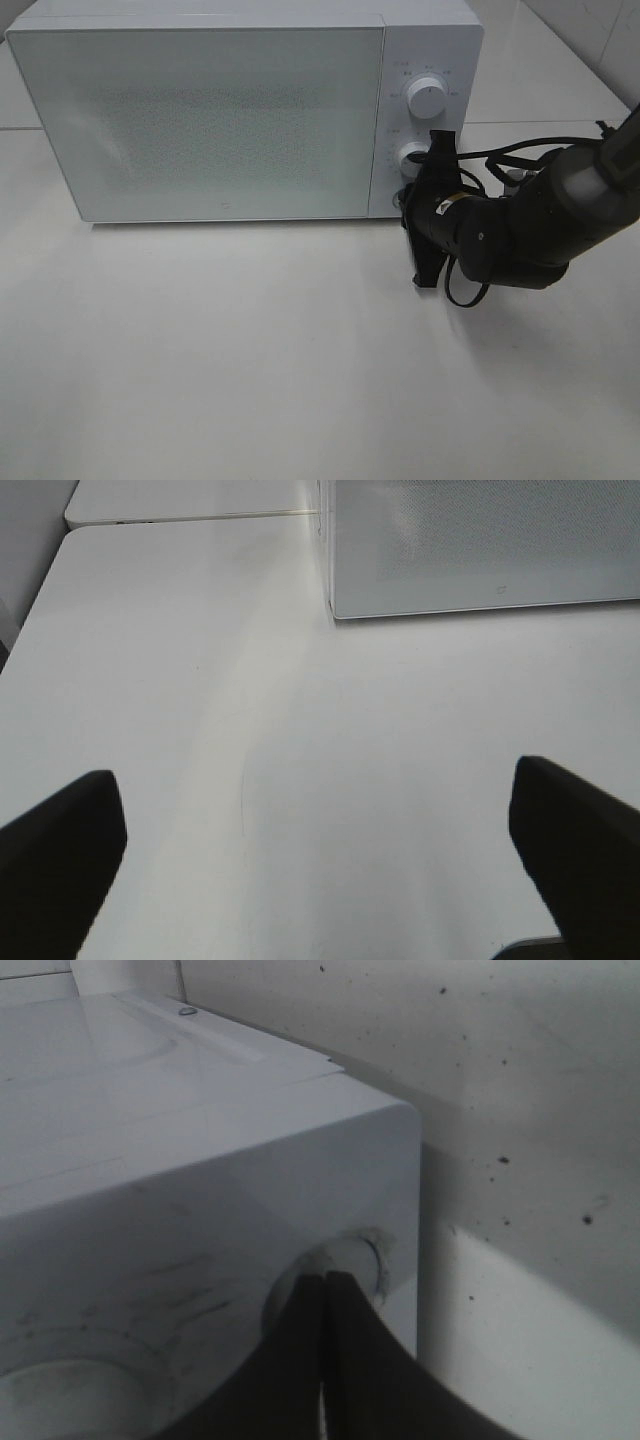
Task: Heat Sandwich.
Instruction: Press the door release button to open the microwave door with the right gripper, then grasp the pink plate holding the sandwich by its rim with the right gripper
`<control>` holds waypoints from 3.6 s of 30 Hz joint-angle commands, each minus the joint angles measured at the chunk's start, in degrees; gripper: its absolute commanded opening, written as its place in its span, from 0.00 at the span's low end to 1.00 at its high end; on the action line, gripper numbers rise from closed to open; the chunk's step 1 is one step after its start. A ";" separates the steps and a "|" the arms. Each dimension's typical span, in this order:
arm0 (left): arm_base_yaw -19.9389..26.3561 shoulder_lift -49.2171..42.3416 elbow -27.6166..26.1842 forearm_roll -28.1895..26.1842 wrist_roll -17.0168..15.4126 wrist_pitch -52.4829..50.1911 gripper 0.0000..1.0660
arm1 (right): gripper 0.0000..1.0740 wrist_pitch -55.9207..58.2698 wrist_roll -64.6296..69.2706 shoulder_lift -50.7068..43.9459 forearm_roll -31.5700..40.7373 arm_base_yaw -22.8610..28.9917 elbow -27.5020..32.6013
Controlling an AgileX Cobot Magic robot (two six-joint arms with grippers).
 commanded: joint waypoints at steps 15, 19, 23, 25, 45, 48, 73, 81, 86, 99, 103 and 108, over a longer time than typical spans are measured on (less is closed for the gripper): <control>0.11 -1.32 0.17 -0.46 0.06 -0.92 0.97 | 0.00 -13.12 -2.92 0.80 2.06 -0.29 -2.23; 0.11 -1.32 0.17 -0.46 0.06 -0.92 0.97 | 0.00 -15.53 -4.13 1.83 1.89 -0.29 -4.30; 0.11 -1.32 0.17 -0.52 0.06 -0.92 0.97 | 0.00 -16.62 -4.81 3.95 2.01 -0.29 -6.93; 0.11 -1.32 0.17 -0.52 0.06 -0.92 0.97 | 0.00 -16.62 -4.76 4.07 2.01 -0.29 -7.33; 0.11 -1.32 0.17 -0.40 0.06 -0.92 0.97 | 0.00 -14.09 -5.16 4.07 1.89 -0.29 -7.56; 0.11 -1.32 0.17 -0.40 0.06 -0.92 0.97 | 0.00 -14.04 -5.16 4.07 1.49 -0.29 -7.56; 0.11 -1.32 0.17 -0.40 0.06 -0.92 0.97 | 0.02 2.75 -4.13 -1.55 -1.03 -0.23 -2.29; 0.11 -1.32 0.17 -0.40 0.06 -0.92 0.97 | 0.02 11.34 -7.56 -7.62 -2.06 -0.23 2.75; 0.11 -1.32 0.17 -0.40 0.06 -0.92 0.97 | 0.03 14.84 -12.26 -11.00 -2.06 -0.23 4.87; 0.11 -1.32 0.17 -0.40 0.06 -0.92 0.97 | 0.03 39.71 -38.39 -24.41 -3.55 -0.23 6.53; 0.11 -1.32 0.17 -0.40 0.06 -0.92 0.97 | 0.04 45.72 -45.95 -27.85 -3.55 -0.23 6.47; 0.11 -1.32 0.17 -0.40 0.06 -0.92 0.97 | 0.05 52.65 -53.74 -31.05 -3.95 -0.23 6.47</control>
